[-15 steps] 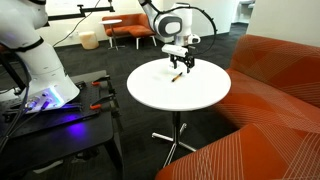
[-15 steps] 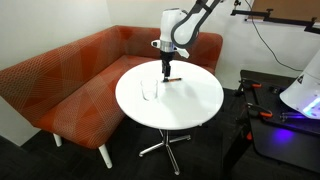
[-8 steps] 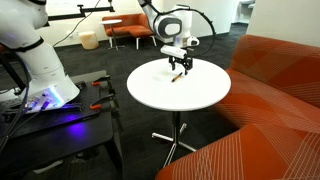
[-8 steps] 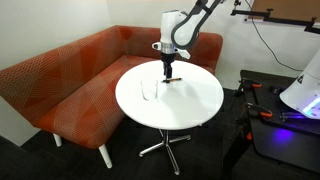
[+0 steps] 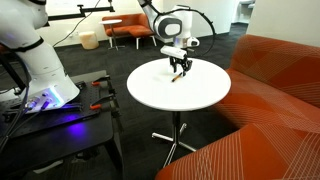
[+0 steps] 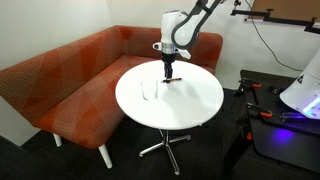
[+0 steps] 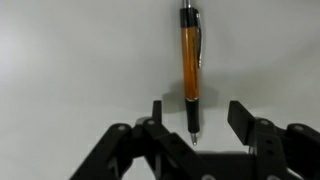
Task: Put the pen in the cup
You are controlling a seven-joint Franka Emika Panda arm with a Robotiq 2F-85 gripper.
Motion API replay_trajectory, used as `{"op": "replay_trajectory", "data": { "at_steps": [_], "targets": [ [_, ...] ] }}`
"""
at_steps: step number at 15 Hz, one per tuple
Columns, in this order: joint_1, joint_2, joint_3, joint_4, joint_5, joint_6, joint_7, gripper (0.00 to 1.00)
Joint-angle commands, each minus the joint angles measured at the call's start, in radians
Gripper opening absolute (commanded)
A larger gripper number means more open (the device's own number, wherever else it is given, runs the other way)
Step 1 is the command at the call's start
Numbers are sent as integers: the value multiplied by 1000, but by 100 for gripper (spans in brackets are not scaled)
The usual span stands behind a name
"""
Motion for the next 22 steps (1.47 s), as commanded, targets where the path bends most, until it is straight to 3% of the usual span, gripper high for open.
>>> {"op": "replay_trajectory", "data": {
  "at_steps": [1,4,8,22],
  "targets": [
    [-9,-11,2,6,10,-46,4,59],
    [-9,-10,1,11,9,-58,3,28],
    [-9,-12,-1,11,7,-69,3,1],
    [-16,-66,0,17,33,-99,28,3]
  ]
}}
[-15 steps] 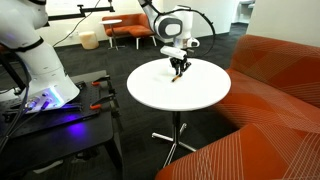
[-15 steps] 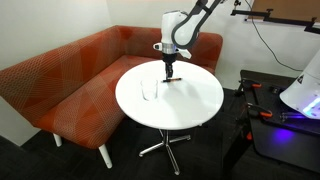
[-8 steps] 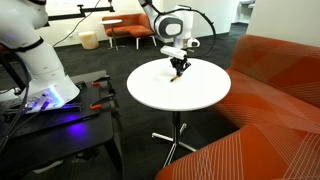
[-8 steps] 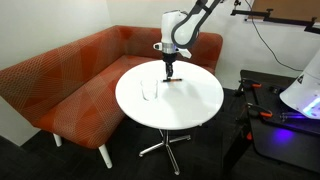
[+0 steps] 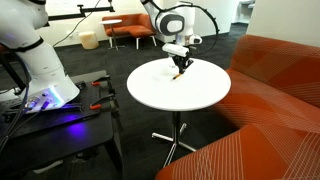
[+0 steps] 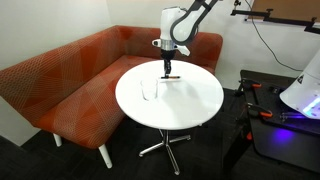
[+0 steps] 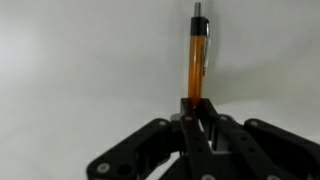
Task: Put the pen in the cup
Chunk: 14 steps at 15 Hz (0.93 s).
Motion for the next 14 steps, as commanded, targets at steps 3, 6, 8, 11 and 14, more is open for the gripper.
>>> {"op": "replay_trajectory", "data": {
  "at_steps": [3,6,8,11,14],
  "targets": [
    [-4,-85,3,-2,53,-147,30,3],
    [9,-128,-6,1,70,-239,43,3],
    [11,-158,-5,5,92,-303,37,3],
    [14,-206,-11,19,130,-407,35,3],
    [15,-236,-23,29,156,-451,28,3]
  ]
}}
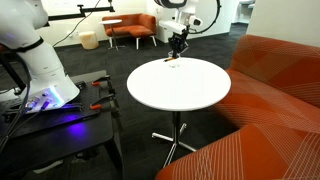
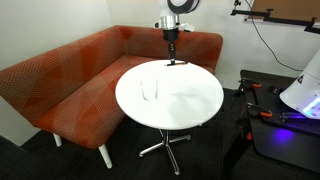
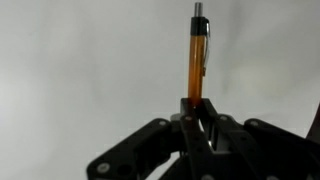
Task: Put the pen in the cup
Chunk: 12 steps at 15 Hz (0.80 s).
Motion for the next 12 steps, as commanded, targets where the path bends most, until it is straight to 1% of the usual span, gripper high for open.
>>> {"op": "replay_trajectory", "data": {
  "at_steps": [1,2,7,8,12],
  "targets": [
    [21,-13,-25,3,20,-16,-8,3],
    [22,-19,-27,4,22,-19,-9,14],
    [23,-7,-27,4,21,-18,-9,14],
    [23,-7,-27,4,21,-18,-9,3],
    [5,-34,-15,-44,33,82,-79,3]
  ]
}}
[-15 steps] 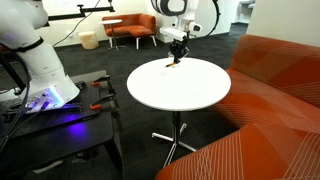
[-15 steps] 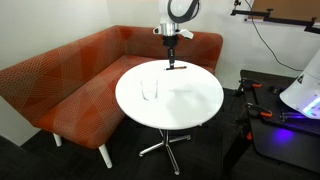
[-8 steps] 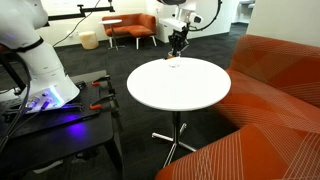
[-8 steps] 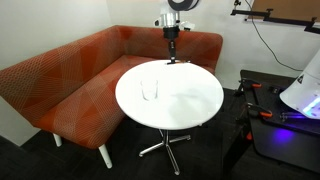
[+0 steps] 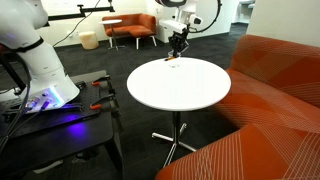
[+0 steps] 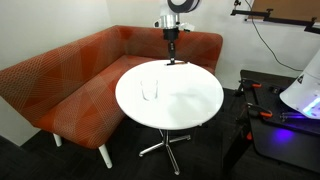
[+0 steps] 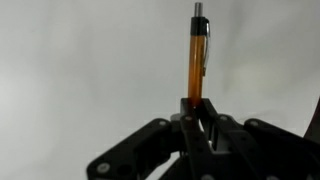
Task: Put the pen in the cup
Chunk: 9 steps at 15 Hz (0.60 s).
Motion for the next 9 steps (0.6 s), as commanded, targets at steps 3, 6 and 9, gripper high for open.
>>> {"op": "replay_trajectory", "data": {
  "at_steps": [3,6,9],
  "targets": [
    [-21,-44,6,-76,50,159,-145,3],
    [-50,-56,25,-109,105,242,-269,3],
    [-89,-70,60,-138,198,303,-438,3]
  ]
}}
